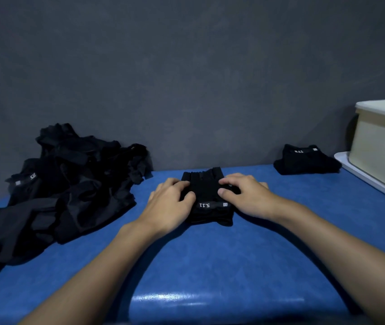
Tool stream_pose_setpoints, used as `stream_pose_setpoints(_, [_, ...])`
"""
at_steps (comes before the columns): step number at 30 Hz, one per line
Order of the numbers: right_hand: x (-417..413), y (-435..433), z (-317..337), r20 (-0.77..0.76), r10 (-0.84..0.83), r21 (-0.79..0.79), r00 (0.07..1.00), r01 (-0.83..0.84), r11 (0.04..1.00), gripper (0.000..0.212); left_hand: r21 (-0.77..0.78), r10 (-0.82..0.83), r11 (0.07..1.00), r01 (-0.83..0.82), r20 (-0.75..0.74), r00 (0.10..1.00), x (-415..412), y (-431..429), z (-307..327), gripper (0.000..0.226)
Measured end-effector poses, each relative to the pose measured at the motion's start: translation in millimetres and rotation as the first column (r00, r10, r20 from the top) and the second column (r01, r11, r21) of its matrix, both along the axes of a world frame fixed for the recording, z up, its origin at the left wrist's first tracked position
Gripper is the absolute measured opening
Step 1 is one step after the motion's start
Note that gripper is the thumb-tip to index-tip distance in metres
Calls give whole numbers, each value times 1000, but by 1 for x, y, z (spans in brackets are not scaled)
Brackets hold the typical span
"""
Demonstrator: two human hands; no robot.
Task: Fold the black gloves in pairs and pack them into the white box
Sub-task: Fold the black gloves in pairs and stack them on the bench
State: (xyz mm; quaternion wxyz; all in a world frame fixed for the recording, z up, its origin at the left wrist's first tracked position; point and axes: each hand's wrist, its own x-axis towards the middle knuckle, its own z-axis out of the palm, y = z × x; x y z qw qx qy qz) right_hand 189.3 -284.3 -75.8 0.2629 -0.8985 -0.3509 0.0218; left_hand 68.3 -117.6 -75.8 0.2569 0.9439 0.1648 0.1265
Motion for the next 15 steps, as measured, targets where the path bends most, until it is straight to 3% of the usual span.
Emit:
stream_pose_setpoints(2, [0, 0, -1, 14, 11, -7, 1000, -11, 1000, 44, 7, 5, 1000, -5, -10, 1000, 0, 0, 1, 48])
stream_pose_setpoints(7, [-2, 0, 2, 26, 31, 191, 999, -35, 981, 33, 25, 2, 1000, -2, -16, 1000, 0, 0, 0, 52])
stream_pose_setpoints(11, [-3, -1, -1, 38, 52, 56, 998, -54, 997, 40, 70, -84, 994, 84, 3, 996, -2, 2, 0, 55])
stream_pose_setpoints(15, [-1, -3, 0, 37, 77, -75, 996, -74, 994, 47, 155, -136, 977, 146, -78, 988, -3, 4, 0, 59])
